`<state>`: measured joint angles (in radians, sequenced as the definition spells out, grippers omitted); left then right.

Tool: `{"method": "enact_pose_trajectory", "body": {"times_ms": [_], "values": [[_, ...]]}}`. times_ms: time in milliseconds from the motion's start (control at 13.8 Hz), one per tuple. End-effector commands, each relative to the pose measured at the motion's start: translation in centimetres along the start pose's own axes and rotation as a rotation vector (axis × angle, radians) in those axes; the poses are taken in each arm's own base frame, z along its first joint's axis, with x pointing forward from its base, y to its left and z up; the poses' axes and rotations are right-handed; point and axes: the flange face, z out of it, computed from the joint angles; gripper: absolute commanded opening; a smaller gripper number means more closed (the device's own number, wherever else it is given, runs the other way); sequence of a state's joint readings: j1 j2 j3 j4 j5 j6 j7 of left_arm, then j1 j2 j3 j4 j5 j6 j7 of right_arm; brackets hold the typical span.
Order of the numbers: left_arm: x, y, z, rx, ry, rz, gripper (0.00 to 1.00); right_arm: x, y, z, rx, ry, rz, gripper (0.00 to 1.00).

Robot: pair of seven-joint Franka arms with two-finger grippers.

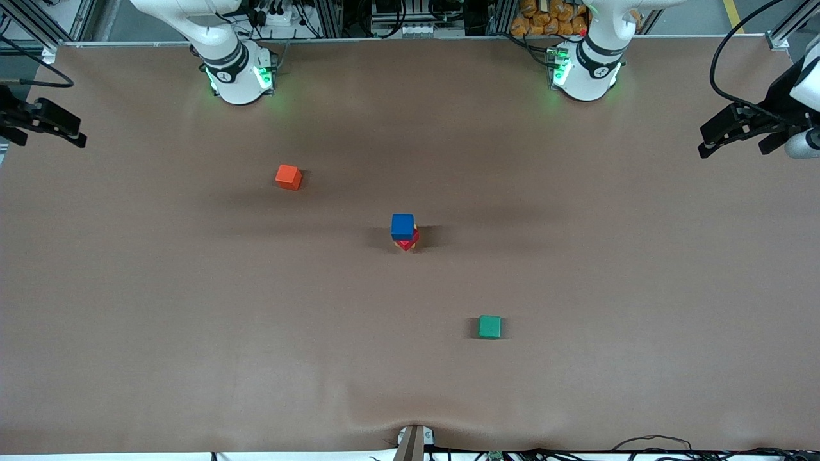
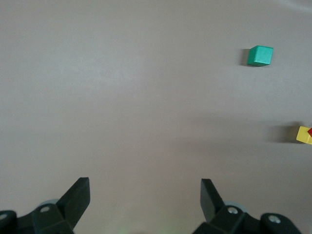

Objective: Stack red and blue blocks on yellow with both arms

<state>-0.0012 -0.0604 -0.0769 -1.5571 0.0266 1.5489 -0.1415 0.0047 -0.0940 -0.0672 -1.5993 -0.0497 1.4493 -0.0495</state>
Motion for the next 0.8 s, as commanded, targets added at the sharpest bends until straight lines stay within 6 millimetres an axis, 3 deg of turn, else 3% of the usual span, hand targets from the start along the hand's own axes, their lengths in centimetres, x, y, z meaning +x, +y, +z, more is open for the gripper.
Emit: {"method": "enact_pose_trajectory", "body": {"times_ms": [0, 361, 723], "values": [[0.1, -0.1, -0.2, 0.019, 0.013, 0.012, 1.00, -0.1, -0.5, -1.5, -0.031, 0.028, -0.024, 1.00], [0.0, -0.1, -0.4, 0.019, 0.017, 0.014, 1.00, 1.6, -0.9, -3.0, -0.011, 0.069, -0.024, 1.00], [-0.1, -0.2, -0.6, 0.018, 0.016, 0.012, 1.00, 1.7, -1.8, -3.1, 0.048, 0.074, -0.030, 1.00]]}}
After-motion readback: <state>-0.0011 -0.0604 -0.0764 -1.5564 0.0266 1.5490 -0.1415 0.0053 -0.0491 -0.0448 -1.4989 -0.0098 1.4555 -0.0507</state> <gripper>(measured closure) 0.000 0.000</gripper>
